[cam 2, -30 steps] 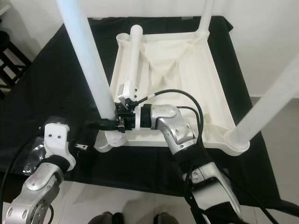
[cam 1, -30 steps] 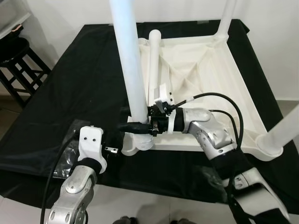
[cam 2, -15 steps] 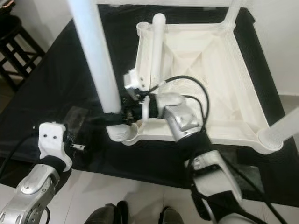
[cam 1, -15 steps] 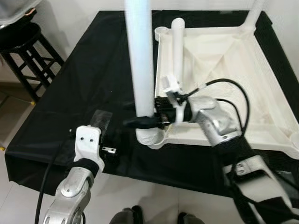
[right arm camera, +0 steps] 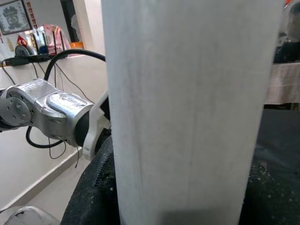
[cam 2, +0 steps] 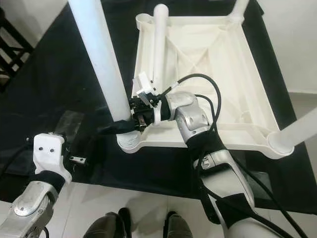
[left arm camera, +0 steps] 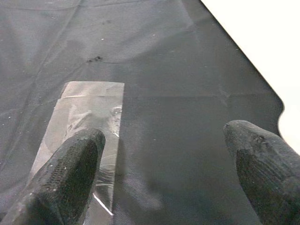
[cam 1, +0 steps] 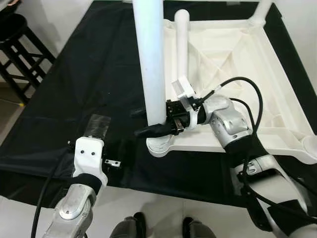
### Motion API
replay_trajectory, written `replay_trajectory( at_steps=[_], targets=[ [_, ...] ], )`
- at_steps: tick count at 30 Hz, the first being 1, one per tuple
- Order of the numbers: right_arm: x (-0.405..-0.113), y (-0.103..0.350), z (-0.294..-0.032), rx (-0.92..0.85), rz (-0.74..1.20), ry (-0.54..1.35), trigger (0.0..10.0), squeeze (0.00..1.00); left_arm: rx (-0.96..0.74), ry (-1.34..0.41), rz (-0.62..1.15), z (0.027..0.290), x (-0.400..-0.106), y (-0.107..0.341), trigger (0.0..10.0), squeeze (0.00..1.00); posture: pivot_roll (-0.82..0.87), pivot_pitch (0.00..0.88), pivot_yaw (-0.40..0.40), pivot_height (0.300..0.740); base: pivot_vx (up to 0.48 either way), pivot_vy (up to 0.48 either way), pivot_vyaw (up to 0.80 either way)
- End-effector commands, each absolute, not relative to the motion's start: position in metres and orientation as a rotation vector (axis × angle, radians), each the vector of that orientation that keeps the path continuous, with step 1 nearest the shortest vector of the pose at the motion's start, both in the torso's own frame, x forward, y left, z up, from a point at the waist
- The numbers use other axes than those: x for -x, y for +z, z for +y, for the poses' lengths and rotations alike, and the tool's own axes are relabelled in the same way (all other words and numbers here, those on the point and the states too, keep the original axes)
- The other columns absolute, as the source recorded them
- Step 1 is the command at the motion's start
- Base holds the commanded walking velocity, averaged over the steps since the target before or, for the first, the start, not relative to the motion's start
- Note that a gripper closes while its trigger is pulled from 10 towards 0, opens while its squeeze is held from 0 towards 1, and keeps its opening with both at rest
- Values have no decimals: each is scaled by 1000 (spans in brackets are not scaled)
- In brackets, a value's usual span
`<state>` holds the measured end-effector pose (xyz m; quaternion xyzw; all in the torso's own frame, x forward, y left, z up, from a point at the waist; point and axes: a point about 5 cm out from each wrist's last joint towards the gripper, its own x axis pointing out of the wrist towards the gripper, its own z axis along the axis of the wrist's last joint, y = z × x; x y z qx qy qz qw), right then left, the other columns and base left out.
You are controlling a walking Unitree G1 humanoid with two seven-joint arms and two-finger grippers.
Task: Building children table
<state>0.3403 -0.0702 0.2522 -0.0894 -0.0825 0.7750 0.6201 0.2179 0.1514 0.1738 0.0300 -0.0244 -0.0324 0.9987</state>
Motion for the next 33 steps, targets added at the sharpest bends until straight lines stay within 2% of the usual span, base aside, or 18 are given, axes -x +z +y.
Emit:
replay_trajectory(
  at_steps=[1, 8, 12, 17, 20, 25, 27, 29, 31, 33],
  targets=[
    [-341, 237, -67, 213, -129, 1800, 10000, 0, -77, -58, -22, 154, -212, 171, 10000, 0, 77, 345, 30, 740, 0, 0, 0],
    [-342, 232, -68, 298, -126, 1803, 10000, 0, -72, -55, -19, 154, -208, 171, 10000, 0, 85, 351, 29, 740, 0, 0, 0],
    [-339, 219, -67, 542, -128, 1856, 10000, 0, -72, -58, -7, 154, -204, 171, 10000, 0, 86, 350, 33, 740, 0, 0, 0],
    [-339, 220, -65, 557, -149, 1850, 10000, 0, -73, -59, -1, 154, -203, 170, 10000, 0, 91, 346, 35, 740, 0, 0, 0],
    [-341, 219, -64, 548, -154, 1839, 10000, 0, -75, -59, 5, 155, -202, 170, 10000, 0, 94, 344, 39, 740, 0, 0, 0],
    [-344, 218, -62, 453, -144, 1793, 10000, 0, -77, -60, 11, 155, -202, 170, 10000, 0, 90, 339, 41, 740, 0, 0, 0],
    [-347, 215, -62, 375, -129, 1719, 10000, 0, -76, -61, 12, 154, -203, 169, 10000, 0, 82, 335, 33, 740, 0, 0, 0],
    [-347, 215, -62, 375, -129, 1719, 10000, 0, -76, -61, 12, 154, -203, 169, 10000, 0, 82, 335, 33, 740, 0, 0, 0],
    [-347, 210, -62, 340, -103, 1644, 10000, 0, -74, -57, 8, 154, -203, 169, 10000, 0, 71, 334, 21, 740, 0, 0, 0],
    [-334, 184, -58, 258, 10, 1360, 10000, 0, -60, -35, -3, 155, -204, 169, 10000, 0, 38, 331, -14, 740, 0, 0, 0]
  ],
)
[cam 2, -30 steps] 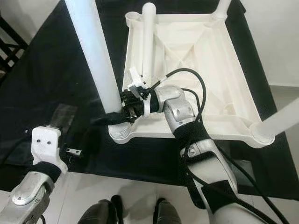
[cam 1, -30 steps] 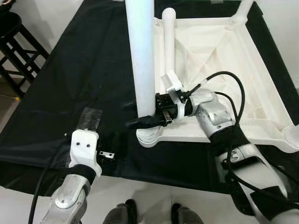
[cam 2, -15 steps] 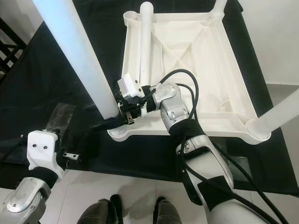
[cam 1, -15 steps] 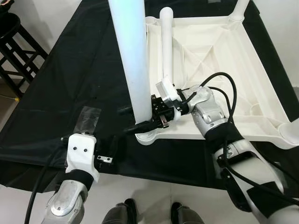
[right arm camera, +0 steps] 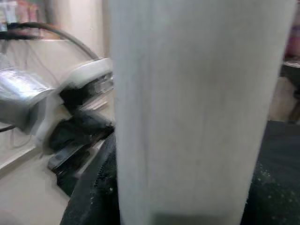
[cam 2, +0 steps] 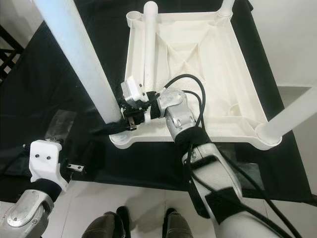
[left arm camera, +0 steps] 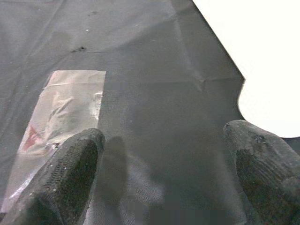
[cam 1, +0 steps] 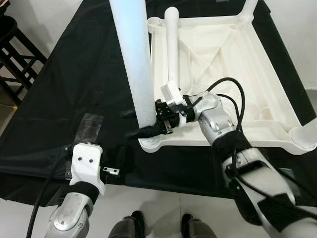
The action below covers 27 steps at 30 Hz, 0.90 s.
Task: Building children table
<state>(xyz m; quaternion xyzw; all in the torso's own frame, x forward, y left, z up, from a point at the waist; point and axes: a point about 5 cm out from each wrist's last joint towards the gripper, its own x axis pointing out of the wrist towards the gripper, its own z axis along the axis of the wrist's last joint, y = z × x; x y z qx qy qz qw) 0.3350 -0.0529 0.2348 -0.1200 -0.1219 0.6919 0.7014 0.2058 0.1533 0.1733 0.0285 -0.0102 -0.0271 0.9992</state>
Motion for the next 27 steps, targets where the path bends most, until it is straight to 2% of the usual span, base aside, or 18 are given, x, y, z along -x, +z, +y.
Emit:
replay_trajectory(
  at_steps=[1, 2, 3, 4, 5, 7, 10, 12, 17, 22, 27],
  targets=[
    [-334, 184, -58, 258, 10, 1360, 10000, 0, -60, -35, -3, 155, -204, 169, 10000, 0, 38, 331, -14, 740, 0, 0, 0],
    [-311, 164, -56, 201, 108, 1120, 10000, 0, -45, -13, -9, 158, -204, 170, 10000, 0, 25, 331, -17, 740, 0, 0, 0],
    [-311, 164, -56, 201, 108, 1120, 10000, 0, -45, -13, -9, 158, -204, 170, 10000, 0, 25, 331, -17, 740, 0, 0, 0],
    [-293, 156, -55, 176, 146, 1023, 10000, 0, -37, -1, -12, 160, -205, 170, 10000, 0, 24, 329, -13, 740, 0, 0, 0],
    [-293, 156, -55, 176, 146, 1023, 10000, 0, -37, -1, -12, 160, -205, 170, 10000, 0, 24, 329, -13, 740, 0, 0, 0],
    [-273, 150, -51, 185, 138, 837, 10000, 0, -17, 25, -22, 166, -209, 170, 10000, 0, 17, 313, 10, 740, 0, 0, 0],
    [-275, 151, -50, 200, 116, 779, 10000, 0, -16, 31, -23, 168, -211, 170, 10000, 0, 13, 303, 19, 740, 0, 0, 0],
    [-291, 157, -47, 208, 67, 705, 10000, 0, -23, 32, -33, 170, -216, 169, 10000, 0, 9, 274, 27, 740, 0, 0, 0],
    [-301, 157, -49, 229, 57, 654, 10000, 0, -34, 6, -83, 171, -222, 177, 10000, 0, 7, 247, 27, 740, 0, 0, 0],
    [-297, 159, -51, 237, 77, 594, 10000, 0, -16, -18, -136, 176, -228, 188, 10000, 0, 7, 235, 29, 740, 0, 0, 0],
    [-289, 160, -56, 249, 99, 514, 10000, 0, -21, -117, -216, 187, -235, 208, 10000, 0, 14, 207, 36, 740, 0, 0, 0]
  ],
)
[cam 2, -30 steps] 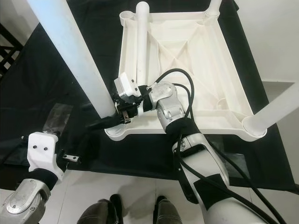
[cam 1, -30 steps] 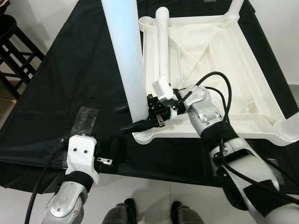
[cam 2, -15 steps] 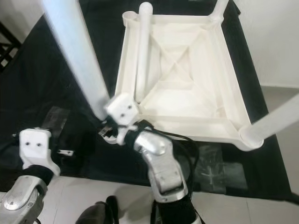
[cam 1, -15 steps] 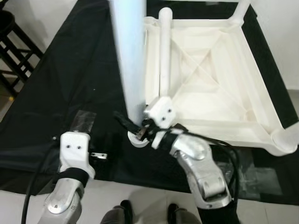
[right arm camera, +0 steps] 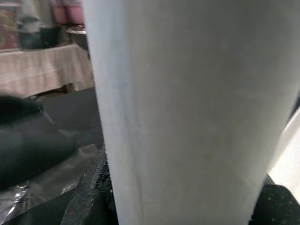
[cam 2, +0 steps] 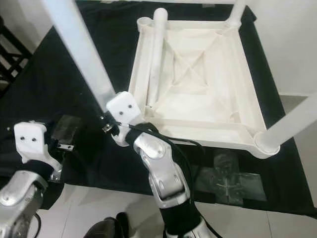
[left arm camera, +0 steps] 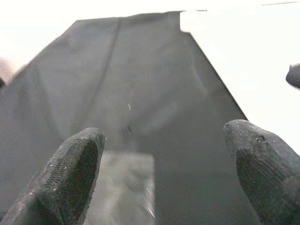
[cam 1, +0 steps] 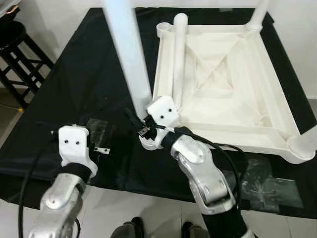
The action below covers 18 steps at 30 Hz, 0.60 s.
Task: Building children table
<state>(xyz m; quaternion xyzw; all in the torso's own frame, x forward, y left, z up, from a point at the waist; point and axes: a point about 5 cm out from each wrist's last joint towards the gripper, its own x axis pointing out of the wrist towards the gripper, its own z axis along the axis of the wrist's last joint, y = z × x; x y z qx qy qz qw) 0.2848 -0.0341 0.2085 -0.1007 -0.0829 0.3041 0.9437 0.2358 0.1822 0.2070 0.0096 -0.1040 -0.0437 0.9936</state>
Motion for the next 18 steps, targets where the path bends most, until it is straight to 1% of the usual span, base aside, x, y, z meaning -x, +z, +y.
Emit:
replay_trajectory(
  at_steps=[1, 6, 8, 9, 11, 12, 14, 15, 16, 17, 18],
  targets=[
    [-289, 160, -56, 249, 99, 514, 10000, 0, -21, -117, -216, 187, -235, 208, 10000, 0, 14, 207, 36, 740, 0, 0, 0],
    [-290, 159, -59, 225, 97, 489, 10000, 0, -19, -160, -231, 189, -237, 213, 10000, 0, 8, 197, 47, 740, 0, 0, 0],
    [-292, 160, -61, 205, 86, 475, 10000, 0, 15, -250, -261, 185, -240, 222, 10000, 0, 0, 190, 54, 740, 0, 0, 0],
    [-292, 160, -61, 205, 86, 475, 10000, 0, 15, -250, -261, 185, -240, 222, 10000, 0, 0, 190, 54, 740, 0, 0, 0],
    [-292, 161, -62, 202, 84, 468, 10000, 0, 28, -394, -316, 178, -242, 240, 10000, 0, -3, 185, 58, 740, 0, 0, 0],
    [-292, 161, -61, 202, 85, 467, 10000, 0, 20, -437, -333, 176, -242, 246, 10000, 0, -3, 185, 58, 740, 0, 0, 0],
    [-292, 161, -61, 202, 85, 467, 10000, 0, 20, -437, -333, 176, -242, 246, 10000, 0, -3, 185, 58, 740, 0, 0, 0],
    [-292, 161, -61, 202, 86, 464, 10000, 0, 28, -504, -359, 177, -242, 256, 10000, 0, -6, 182, 61, 740, 0, 0, 0],
    [-293, 162, -61, 201, 85, 460, 10000, 0, 33, -601, -376, 178, -241, 266, 10000, 1000, -7, 179, 63, 740, 0, 0, 0],
    [-293, 162, -61, 201, 85, 460, 10000, 0, 33, -601, -376, 178, -241, 266, 10000, 1000, -7, 179, 63, 740, 0, 0, 0],
    [-294, 162, -61, 200, 84, 457, 10000, 0, 38, -668, -388, 180, -240, 273, 10000, 1000, -6, 178, 63, 740, 0, 0, 0]
  ],
)
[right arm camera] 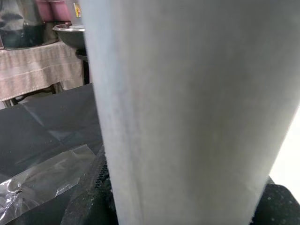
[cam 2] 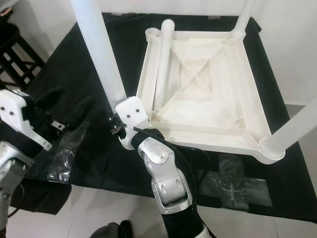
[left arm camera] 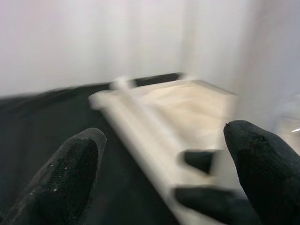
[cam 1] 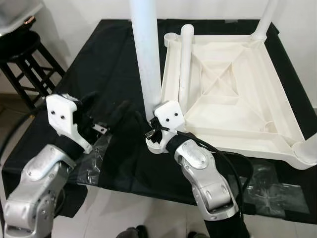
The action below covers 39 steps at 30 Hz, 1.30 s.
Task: Building children table
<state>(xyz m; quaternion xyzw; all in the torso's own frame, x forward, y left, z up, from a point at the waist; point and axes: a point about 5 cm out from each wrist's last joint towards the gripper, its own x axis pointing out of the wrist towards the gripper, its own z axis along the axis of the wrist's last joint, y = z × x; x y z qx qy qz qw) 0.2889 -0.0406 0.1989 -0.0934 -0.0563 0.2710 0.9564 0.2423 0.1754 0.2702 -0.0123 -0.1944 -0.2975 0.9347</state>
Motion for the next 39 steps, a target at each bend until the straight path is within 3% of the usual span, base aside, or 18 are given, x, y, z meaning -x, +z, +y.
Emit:
replay_trajectory(
  at_steps=[1, 3, 5, 19, 20, 21, 27, 35, 36, 39],
  targets=[
    [-294, 162, -61, 200, 84, 457, 10000, 0, 38, -668, -388, 180, -240, 273, 10000, 1000, -6, 178, 63, 740, 0, 0, 0],
    [-297, 164, -60, 195, 76, 452, 10000, 0, 8, -874, -373, 180, -237, 285, 10000, 1000, -10, 168, 67, 740, 0, 0, 0],
    [-298, 165, -59, 193, 72, 451, 10000, 0, -2, -940, -366, 180, -236, 289, 10000, 1000, -11, 166, 67, 740, 0, 0, 0],
    [-301, 170, -52, 177, 49, 474, 10000, 0, -36, -1101, -410, 172, -267, 325, 10000, 1000, -22, 143, 71, 740, 0, 0, 0],
    [-301, 170, -50, 174, 45, 480, 10000, 0, -42, -1116, -402, 168, -275, 330, 10000, 35, -24, 141, 75, 740, 0, 0, 0],
    [-300, 171, -48, 169, 40, 486, 10000, 0, -51, -1121, -392, 165, -284, 333, 10000, 0, -24, 141, 75, 740, 0, 0, 0],
    [-298, 173, -42, 152, 31, 503, 10000, 0, -72, -1199, -343, 151, -305, 340, 10000, 0, -31, 147, 88, 740, 0, 0, 0],
    [-297, 173, -40, 145, 30, 509, 10000, 0, -98, -1269, -321, 139, -308, 343, 10000, 0, -30, 149, 91, 740, 0, 0, 0],
    [-298, 173, -39, 143, 28, 510, 10000, 0, -99, -1296, -317, 136, -309, 345, 0, 0, -30, 149, 92, 740, 0, 0, 0],
    [-299, 175, -39, 140, 23, 511, 10000, 0, -95, -1317, -314, 135, -309, 347, 0, 0, -31, 149, 91, 740, 0, 0, 0]
  ],
)
